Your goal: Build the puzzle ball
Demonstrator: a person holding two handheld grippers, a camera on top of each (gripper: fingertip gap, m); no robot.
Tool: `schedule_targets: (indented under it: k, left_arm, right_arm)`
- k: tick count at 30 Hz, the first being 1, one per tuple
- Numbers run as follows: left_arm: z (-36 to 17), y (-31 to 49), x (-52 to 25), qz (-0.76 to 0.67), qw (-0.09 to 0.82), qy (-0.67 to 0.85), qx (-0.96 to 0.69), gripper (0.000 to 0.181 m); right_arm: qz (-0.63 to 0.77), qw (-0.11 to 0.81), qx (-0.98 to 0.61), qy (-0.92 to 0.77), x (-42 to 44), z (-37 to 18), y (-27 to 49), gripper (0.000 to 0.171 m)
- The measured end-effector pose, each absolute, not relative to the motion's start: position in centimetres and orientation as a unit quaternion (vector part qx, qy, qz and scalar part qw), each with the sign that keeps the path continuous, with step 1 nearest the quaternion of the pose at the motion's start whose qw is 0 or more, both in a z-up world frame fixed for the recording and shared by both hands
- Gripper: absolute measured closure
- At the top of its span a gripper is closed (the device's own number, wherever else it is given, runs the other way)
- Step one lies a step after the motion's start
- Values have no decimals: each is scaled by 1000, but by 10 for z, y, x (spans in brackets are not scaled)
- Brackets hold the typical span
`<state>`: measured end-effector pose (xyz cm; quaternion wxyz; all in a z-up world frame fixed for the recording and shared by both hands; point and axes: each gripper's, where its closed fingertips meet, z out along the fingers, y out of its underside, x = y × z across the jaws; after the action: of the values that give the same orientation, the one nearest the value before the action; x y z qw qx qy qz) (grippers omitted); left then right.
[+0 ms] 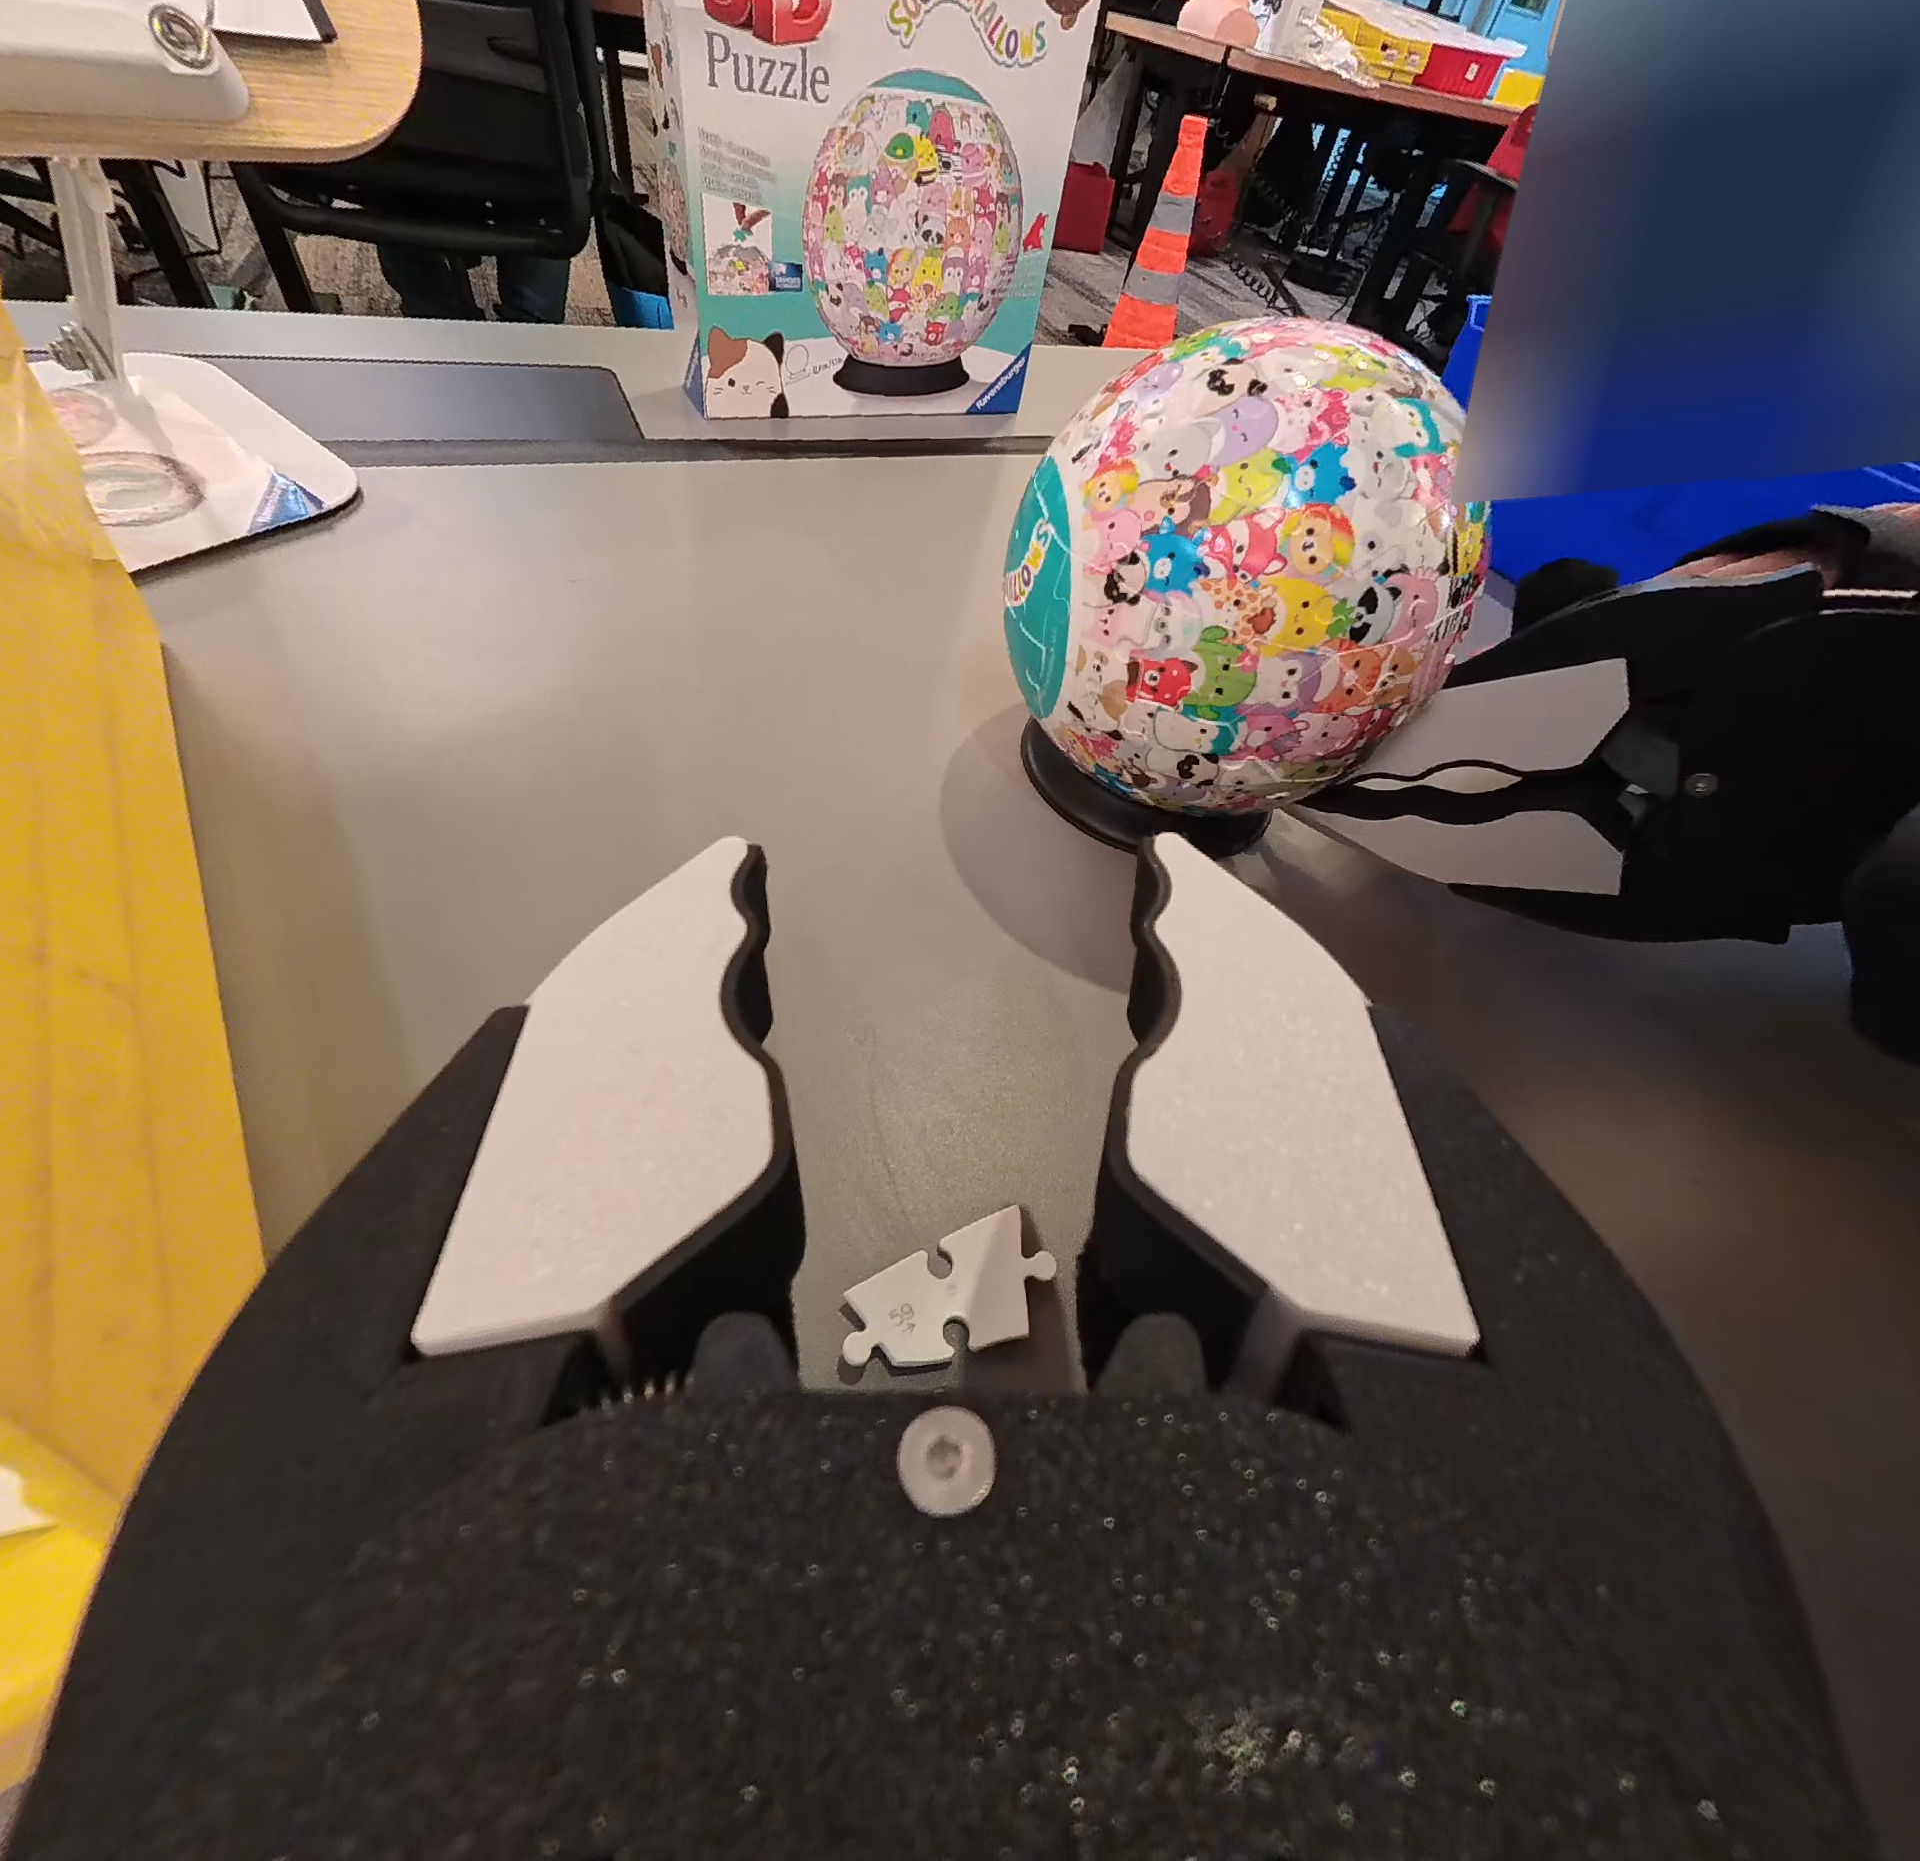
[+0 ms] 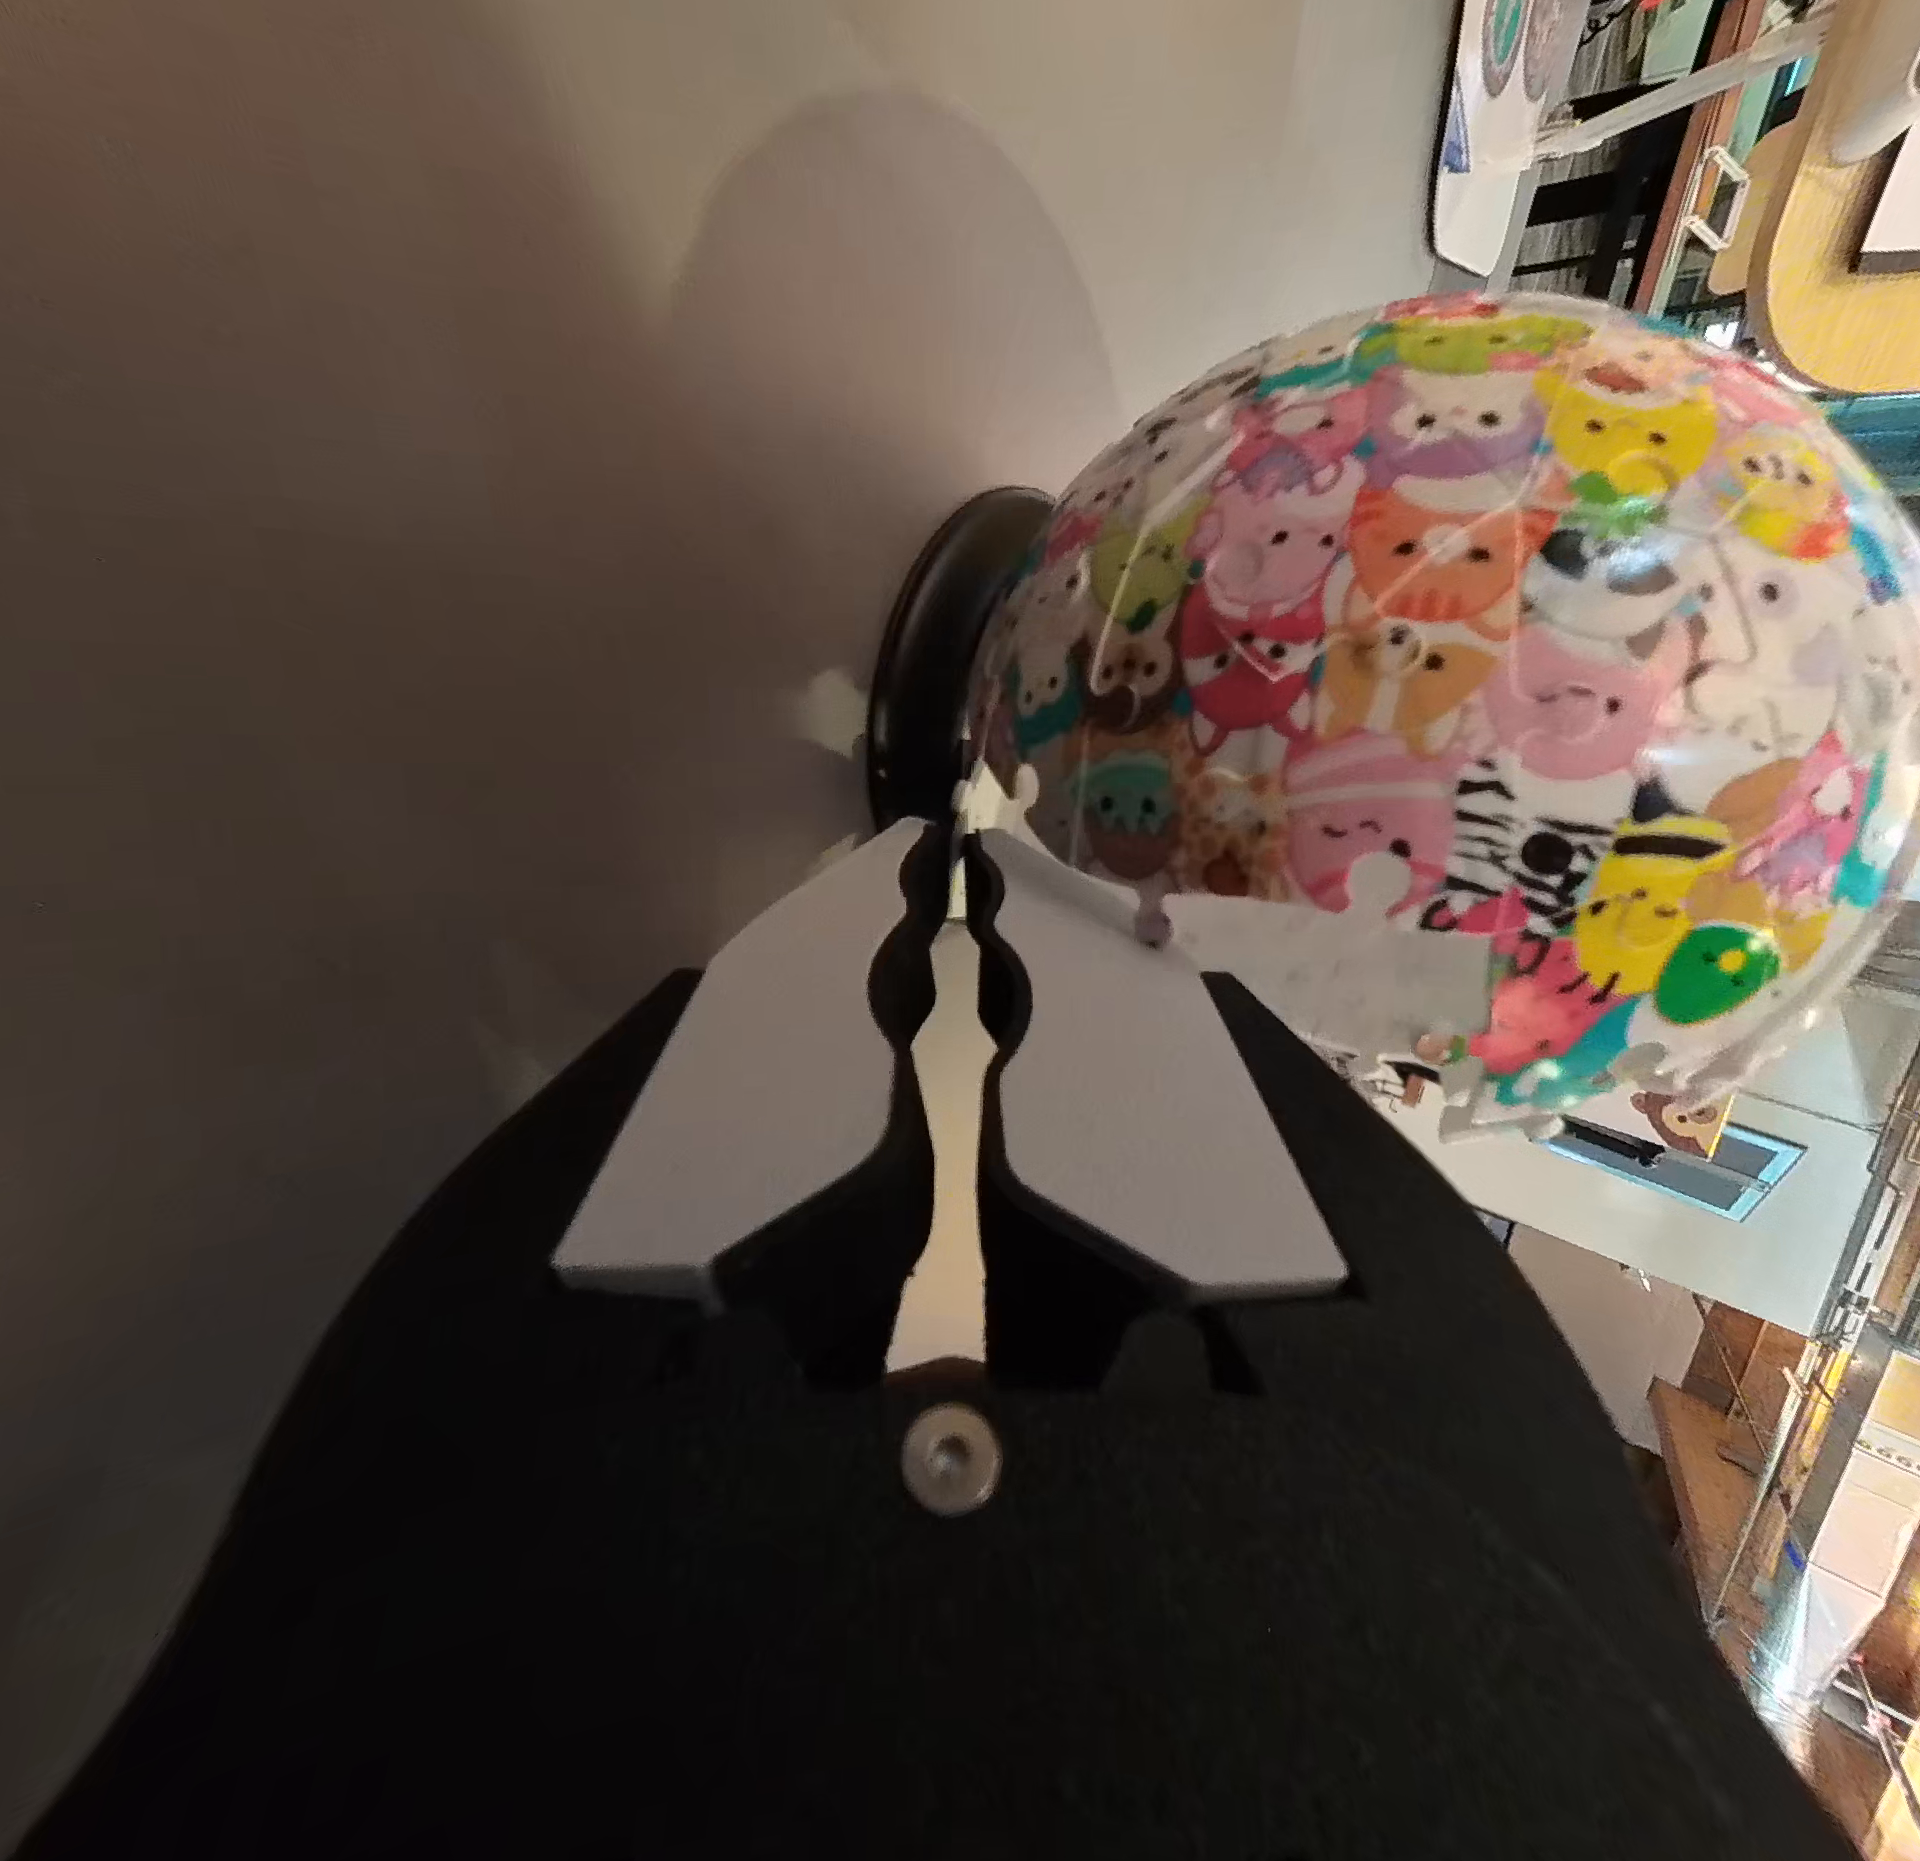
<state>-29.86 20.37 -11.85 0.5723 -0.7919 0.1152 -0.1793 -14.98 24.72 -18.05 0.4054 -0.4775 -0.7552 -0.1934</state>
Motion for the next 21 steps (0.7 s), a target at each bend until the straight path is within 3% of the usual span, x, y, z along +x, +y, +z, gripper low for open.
schedule_targets:
  k: [11, 21]
  left_arm:
    - [-118, 204, -298, -180, 573, 115, -791, 115]
    - [-118, 203, -298, -181, 573, 116, -791, 115]
  right_arm:
    - [-169, 421, -470, -757, -153, -177, 241, 165]
    - [-102, 487, -479, -723, -148, -170, 253, 155]
